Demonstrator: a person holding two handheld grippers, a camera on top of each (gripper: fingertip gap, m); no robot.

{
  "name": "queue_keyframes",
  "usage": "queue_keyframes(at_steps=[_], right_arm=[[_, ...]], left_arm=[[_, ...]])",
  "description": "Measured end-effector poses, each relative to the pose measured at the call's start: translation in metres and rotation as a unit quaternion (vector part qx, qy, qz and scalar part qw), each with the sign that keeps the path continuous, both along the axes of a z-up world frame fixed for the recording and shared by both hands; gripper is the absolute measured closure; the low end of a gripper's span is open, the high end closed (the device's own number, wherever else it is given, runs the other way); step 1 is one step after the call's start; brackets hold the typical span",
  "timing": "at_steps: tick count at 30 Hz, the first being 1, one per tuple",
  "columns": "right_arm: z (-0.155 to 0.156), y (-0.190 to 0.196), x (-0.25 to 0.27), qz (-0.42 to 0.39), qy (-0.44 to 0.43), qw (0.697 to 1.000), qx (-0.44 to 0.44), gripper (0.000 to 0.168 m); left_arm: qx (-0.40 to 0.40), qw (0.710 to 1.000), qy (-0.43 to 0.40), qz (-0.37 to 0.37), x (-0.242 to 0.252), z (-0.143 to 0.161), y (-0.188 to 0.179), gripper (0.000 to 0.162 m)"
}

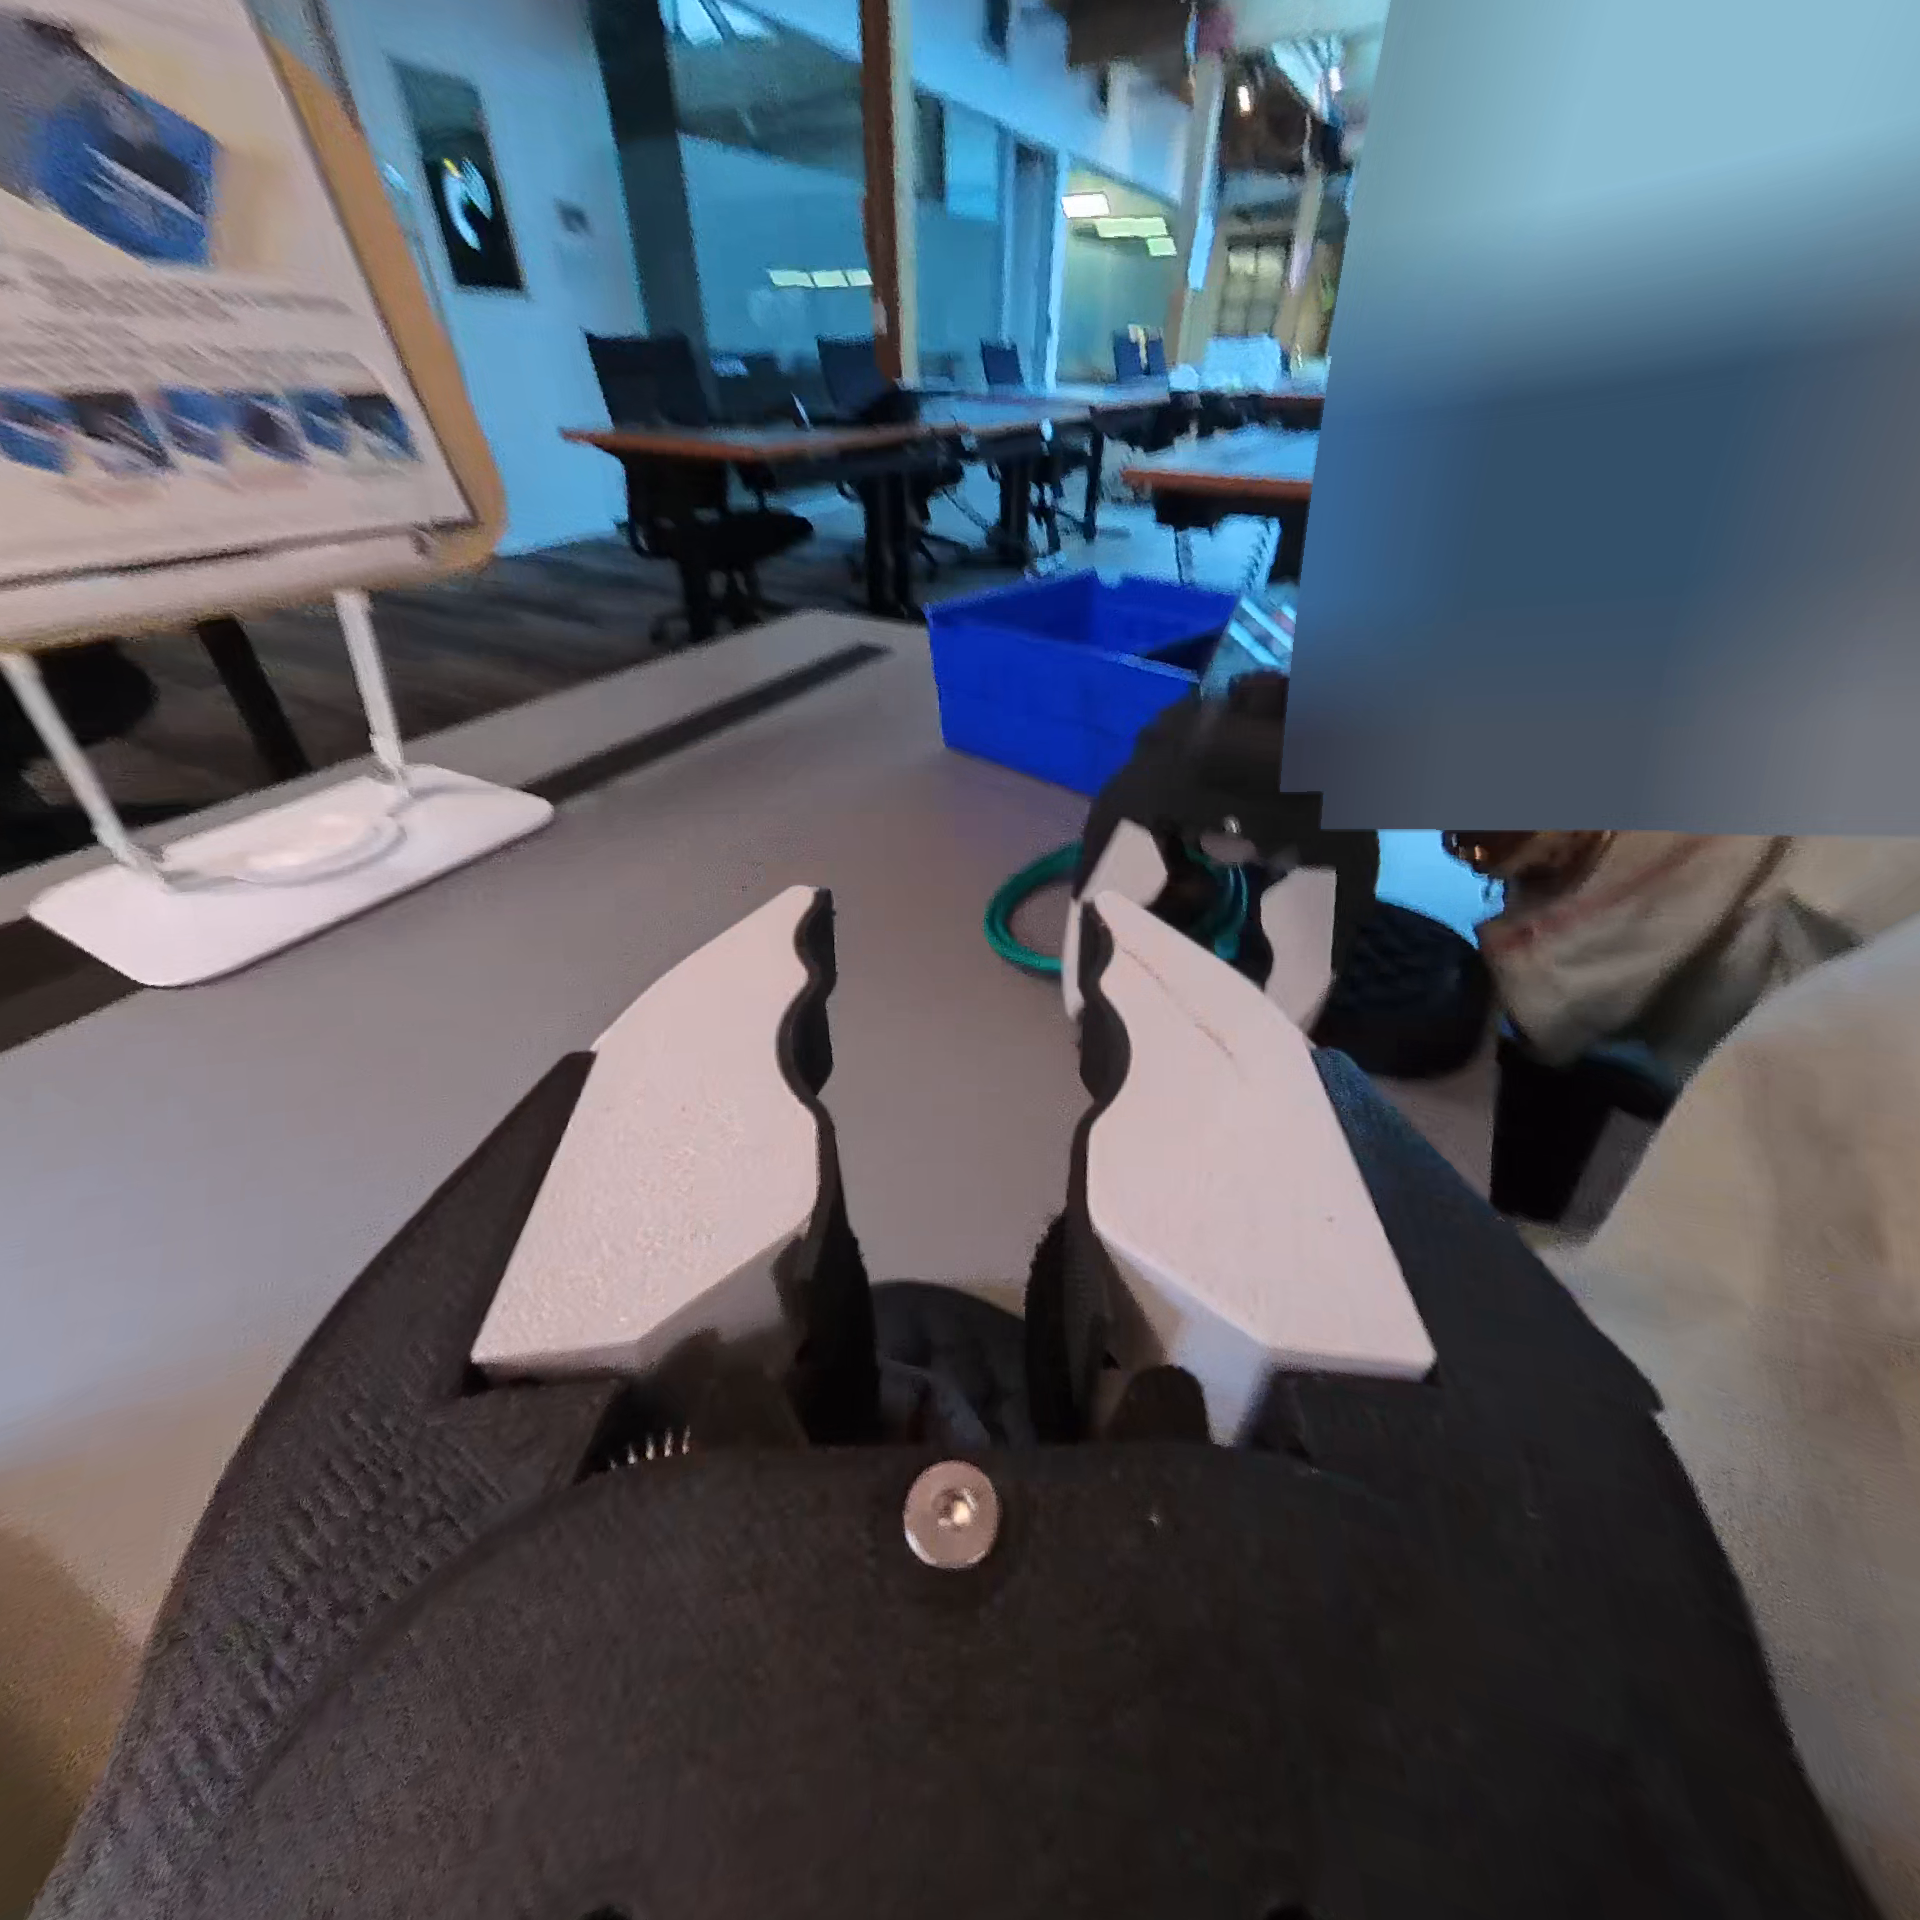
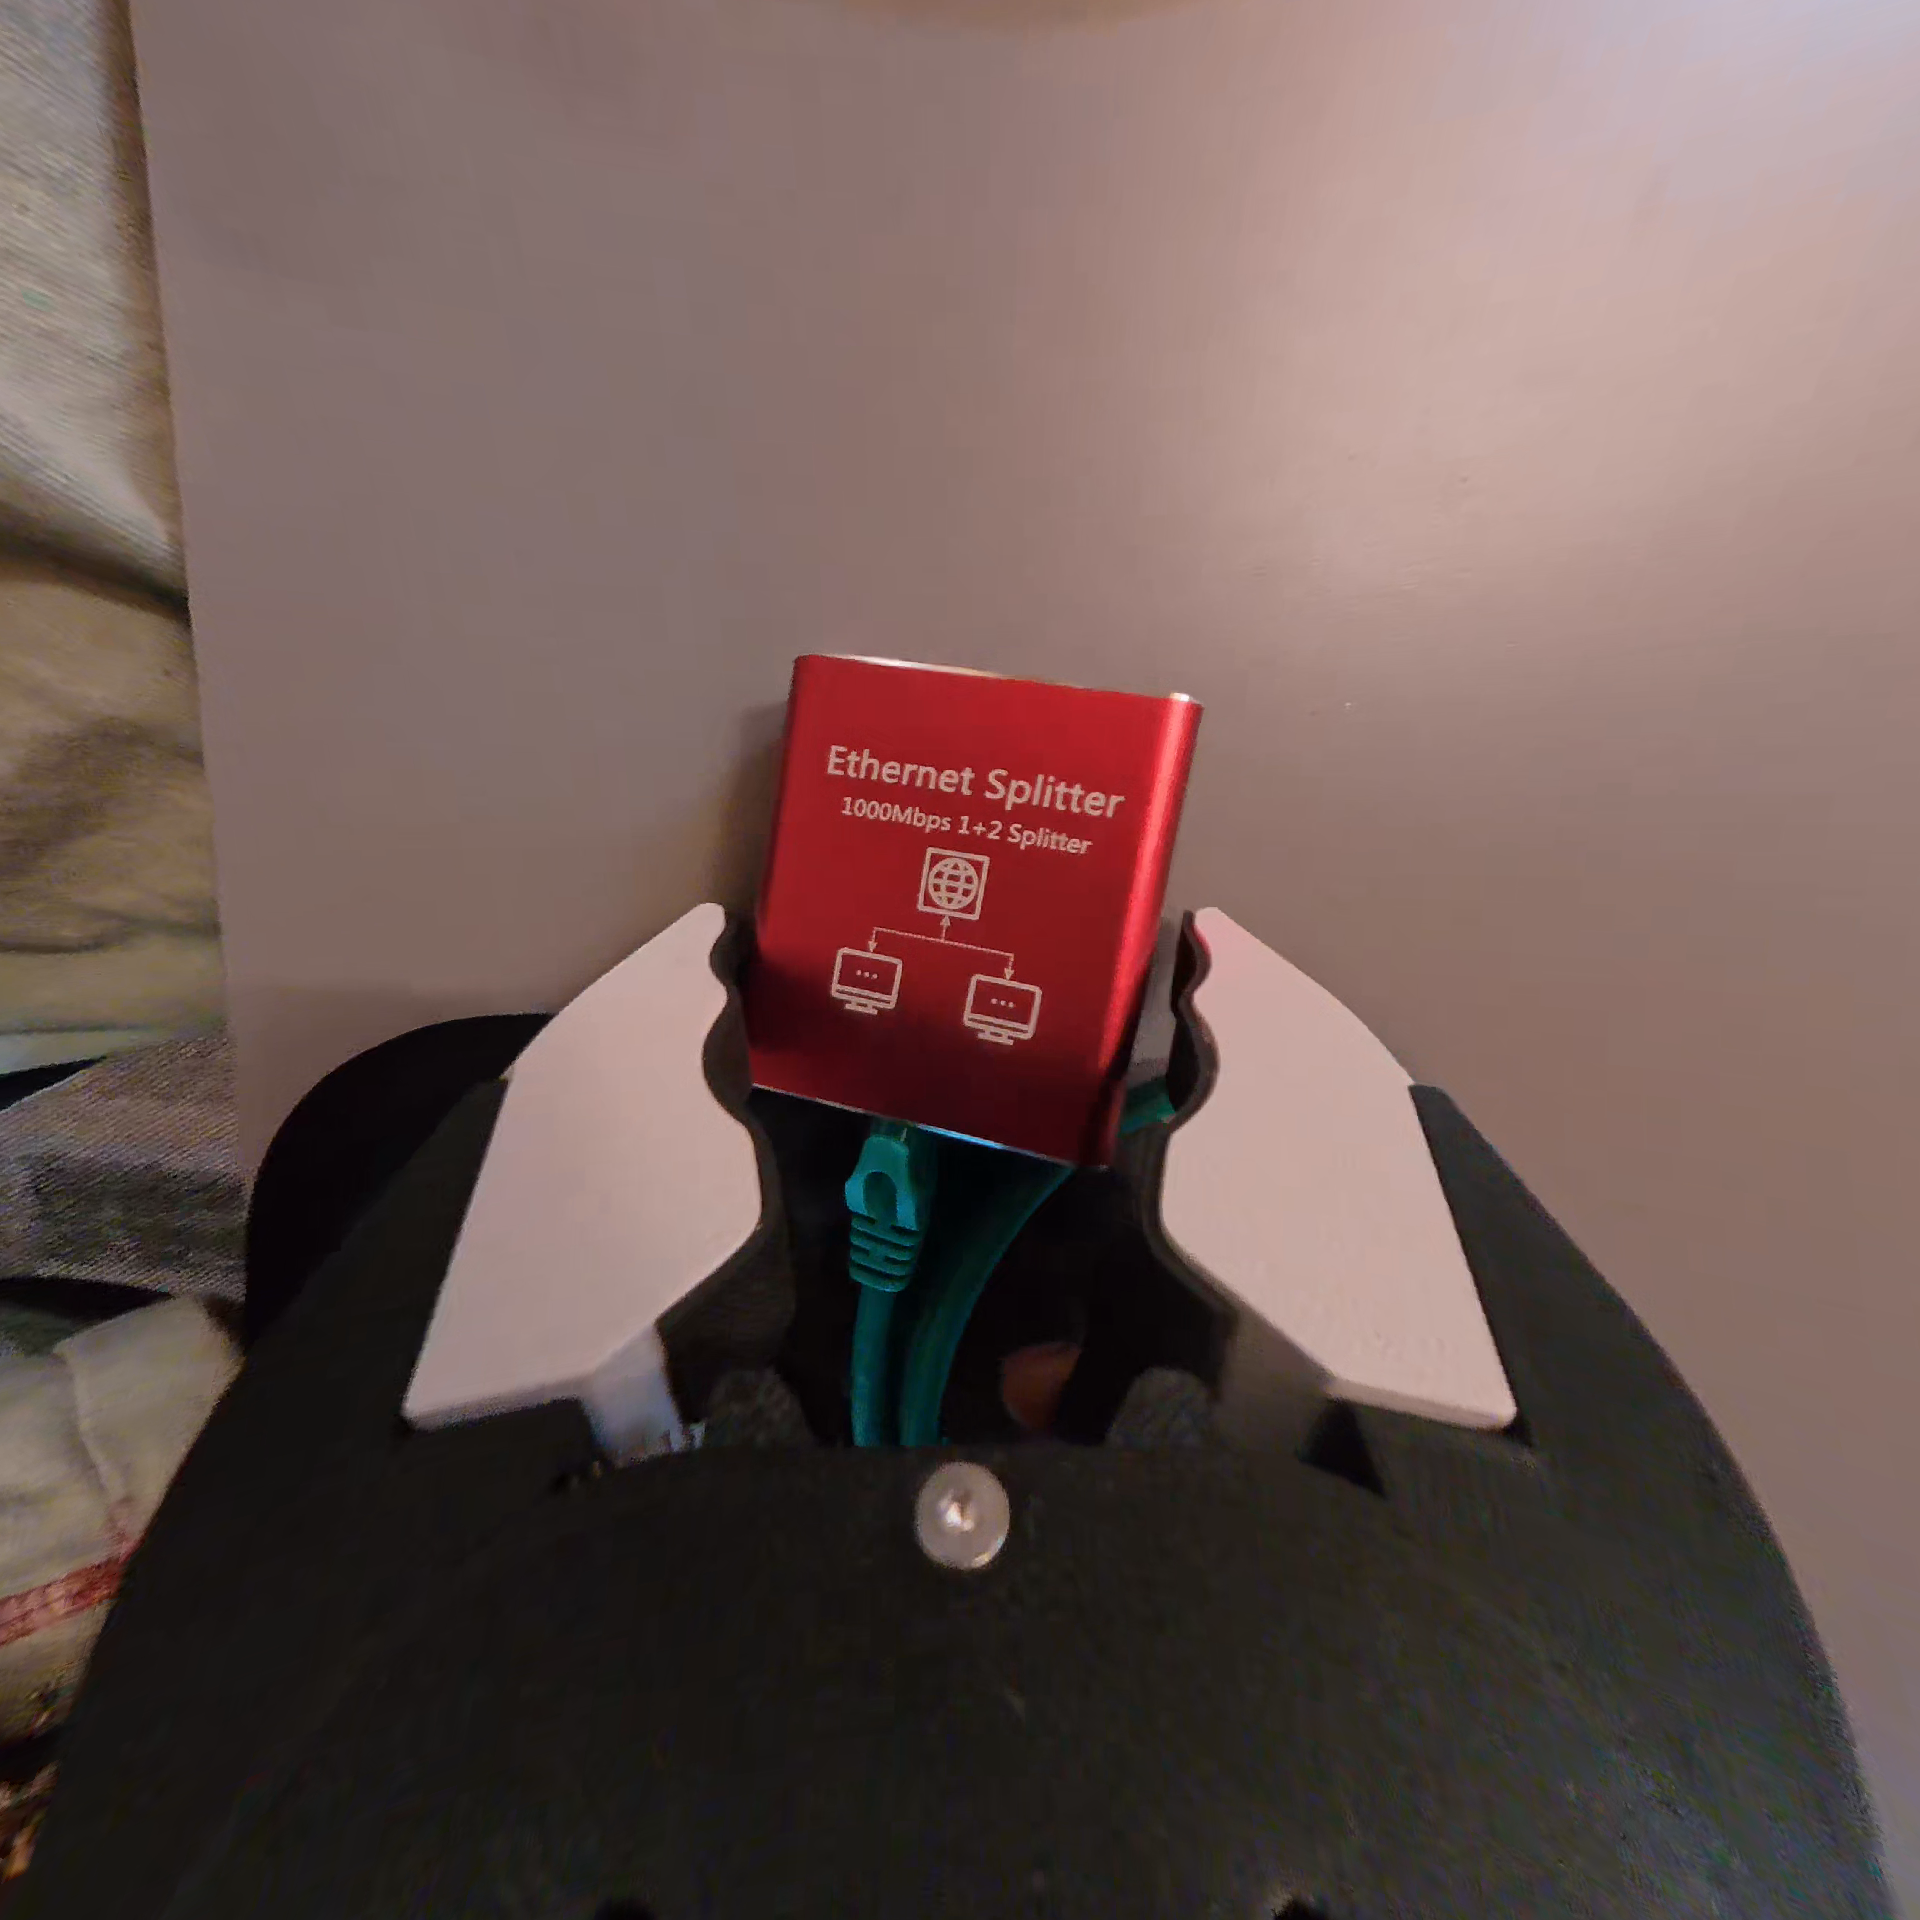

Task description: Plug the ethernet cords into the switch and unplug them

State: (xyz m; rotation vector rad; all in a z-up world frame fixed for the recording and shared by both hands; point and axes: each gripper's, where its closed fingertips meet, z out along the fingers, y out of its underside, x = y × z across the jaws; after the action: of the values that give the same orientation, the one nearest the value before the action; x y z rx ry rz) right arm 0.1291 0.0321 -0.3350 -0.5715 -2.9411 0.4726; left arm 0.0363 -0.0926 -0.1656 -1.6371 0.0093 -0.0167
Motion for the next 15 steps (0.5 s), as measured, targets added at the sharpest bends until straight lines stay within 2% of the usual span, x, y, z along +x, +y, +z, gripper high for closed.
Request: queue_keyframes(at_steps=[4,7,11,13,15], right_arm=[[0.008,-0.001,-0.013,-0.001,0.087,0.996,-0.021,0.068],[0.032,-0.015,-0.028,-0.002,0.205,0.972,-0.113,0.056],[0.078,-0.005,-0.041,-0.057,0.336,0.91,-0.234,0.056],[0.106,0.005,-0.041,-0.08,0.391,0.867,-0.299,0.065],[0.128,0.016,-0.038,-0.094,0.433,0.821,-0.361,0.075]], left_arm=[[-0.046,0.998,0.031,-0.011,0.013,-0.021,0.003,0.116],[-0.05,0.998,0.043,0.002,0.003,-0.011,-0.011,0.116],[-0.087,0.989,0.071,0.098,-0.051,0.014,-0.064,0.116],[-0.164,0.971,0.088,0.152,-0.087,0.009,-0.103,0.116],[-0.269,0.932,0.12,0.211,-0.134,-0.013,-0.145,0.119]])
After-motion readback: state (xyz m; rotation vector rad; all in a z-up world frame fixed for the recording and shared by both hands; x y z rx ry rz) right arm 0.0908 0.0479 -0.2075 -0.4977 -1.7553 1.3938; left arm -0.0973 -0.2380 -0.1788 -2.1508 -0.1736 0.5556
